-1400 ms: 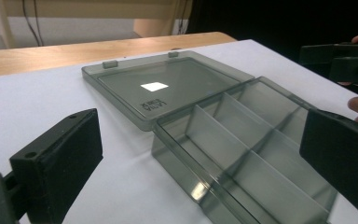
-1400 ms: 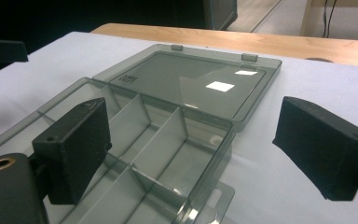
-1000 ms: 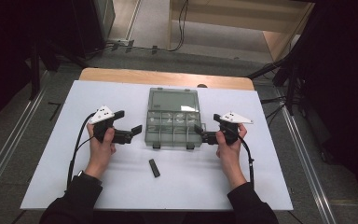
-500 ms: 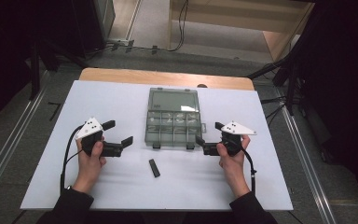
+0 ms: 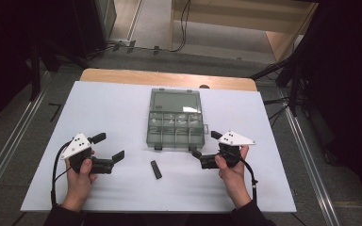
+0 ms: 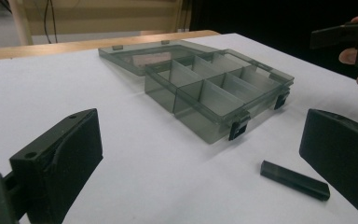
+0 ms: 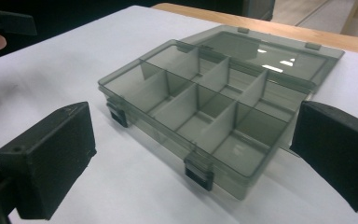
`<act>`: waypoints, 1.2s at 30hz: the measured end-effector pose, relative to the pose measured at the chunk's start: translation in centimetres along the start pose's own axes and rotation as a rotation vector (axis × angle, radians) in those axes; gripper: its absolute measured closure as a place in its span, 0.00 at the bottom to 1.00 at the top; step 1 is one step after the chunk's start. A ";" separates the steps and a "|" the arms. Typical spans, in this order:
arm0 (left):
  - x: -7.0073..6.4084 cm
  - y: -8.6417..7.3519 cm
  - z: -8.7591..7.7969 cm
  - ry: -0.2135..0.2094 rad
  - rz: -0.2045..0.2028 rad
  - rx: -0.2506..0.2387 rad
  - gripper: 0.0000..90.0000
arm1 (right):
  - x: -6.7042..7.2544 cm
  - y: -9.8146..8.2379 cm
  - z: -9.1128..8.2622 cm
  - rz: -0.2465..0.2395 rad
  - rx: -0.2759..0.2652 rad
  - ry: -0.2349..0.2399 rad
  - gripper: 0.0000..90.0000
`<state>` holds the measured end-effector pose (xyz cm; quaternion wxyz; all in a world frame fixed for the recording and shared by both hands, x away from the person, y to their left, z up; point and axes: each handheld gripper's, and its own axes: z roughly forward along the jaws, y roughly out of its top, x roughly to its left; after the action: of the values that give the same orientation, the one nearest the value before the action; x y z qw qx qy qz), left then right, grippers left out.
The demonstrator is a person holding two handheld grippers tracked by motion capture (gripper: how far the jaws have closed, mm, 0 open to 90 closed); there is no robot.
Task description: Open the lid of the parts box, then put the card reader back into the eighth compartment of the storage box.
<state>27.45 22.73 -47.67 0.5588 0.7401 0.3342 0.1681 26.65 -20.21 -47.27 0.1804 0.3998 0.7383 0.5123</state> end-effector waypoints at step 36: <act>1.2 -2.8 -6.1 0.083 -0.038 -0.055 0.00 | 3.4 1.0 1.4 -0.022 0.050 0.122 0.00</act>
<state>23.67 28.39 -48.50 0.5678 0.7103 0.3662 0.1973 25.94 -16.58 -46.42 0.1305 0.3639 0.7651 0.5150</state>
